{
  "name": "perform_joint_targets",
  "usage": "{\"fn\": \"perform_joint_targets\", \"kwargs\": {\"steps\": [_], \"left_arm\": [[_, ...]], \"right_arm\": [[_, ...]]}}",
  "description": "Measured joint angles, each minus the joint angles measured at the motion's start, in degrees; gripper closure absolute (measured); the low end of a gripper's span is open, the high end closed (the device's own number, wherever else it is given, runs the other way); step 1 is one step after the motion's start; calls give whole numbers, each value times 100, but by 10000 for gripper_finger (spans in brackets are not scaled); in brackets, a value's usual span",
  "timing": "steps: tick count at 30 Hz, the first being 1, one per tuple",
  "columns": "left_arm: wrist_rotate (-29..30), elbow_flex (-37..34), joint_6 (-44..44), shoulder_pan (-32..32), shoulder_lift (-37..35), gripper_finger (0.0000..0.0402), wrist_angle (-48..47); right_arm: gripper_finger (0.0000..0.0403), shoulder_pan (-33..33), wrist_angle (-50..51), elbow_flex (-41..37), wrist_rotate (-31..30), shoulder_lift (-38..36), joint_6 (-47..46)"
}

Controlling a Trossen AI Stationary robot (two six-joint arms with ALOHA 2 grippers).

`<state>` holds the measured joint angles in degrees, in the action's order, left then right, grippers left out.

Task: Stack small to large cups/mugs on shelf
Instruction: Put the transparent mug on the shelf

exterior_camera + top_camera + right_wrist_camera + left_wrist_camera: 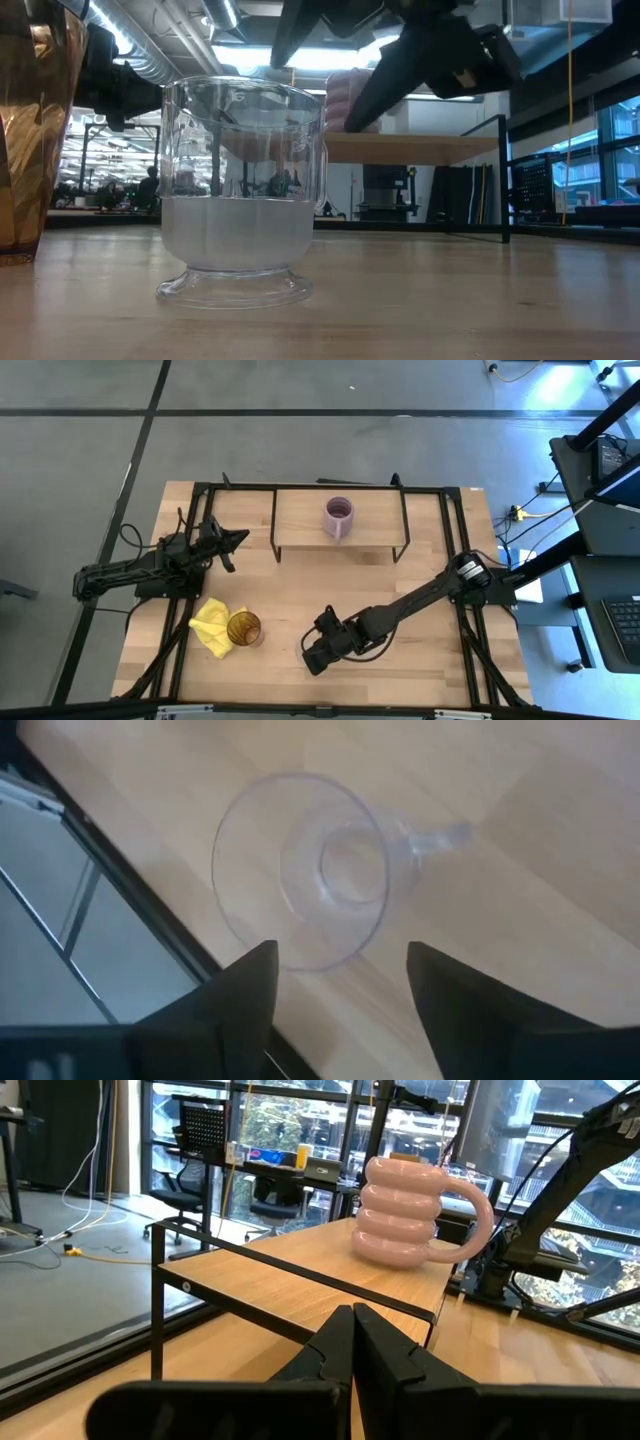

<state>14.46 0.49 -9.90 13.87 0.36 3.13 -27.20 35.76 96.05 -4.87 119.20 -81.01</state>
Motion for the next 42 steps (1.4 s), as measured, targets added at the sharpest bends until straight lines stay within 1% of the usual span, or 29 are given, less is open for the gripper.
{"fn": "perform_joint_targets", "kwargs": {"steps": [5,12,16,24,27,36,39,42], "left_arm": [[0,0,0,-1,0,401,-6],[1,1,0,-2,0,401,-8],[2,0,1,-2,0,401,-8],[0,2,1,-1,0,401,-8],[0,0,1,0,0,401,-8],[2,0,1,0,0,401,-8],[0,0,1,0,0,401,-8],[1,1,1,-1,0,401,-8]], "right_arm": [[211,31,-36,0,-24,9,25],[236,60,20,0,-110,119,28],[245,57,-2,0,48,266,24],[261,81,6,0,19,267,46],[282,85,23,1,36,264,51],[386,83,141,0,48,264,239],[395,107,159,2,96,264,356],[385,154,202,0,213,264,475]]}}
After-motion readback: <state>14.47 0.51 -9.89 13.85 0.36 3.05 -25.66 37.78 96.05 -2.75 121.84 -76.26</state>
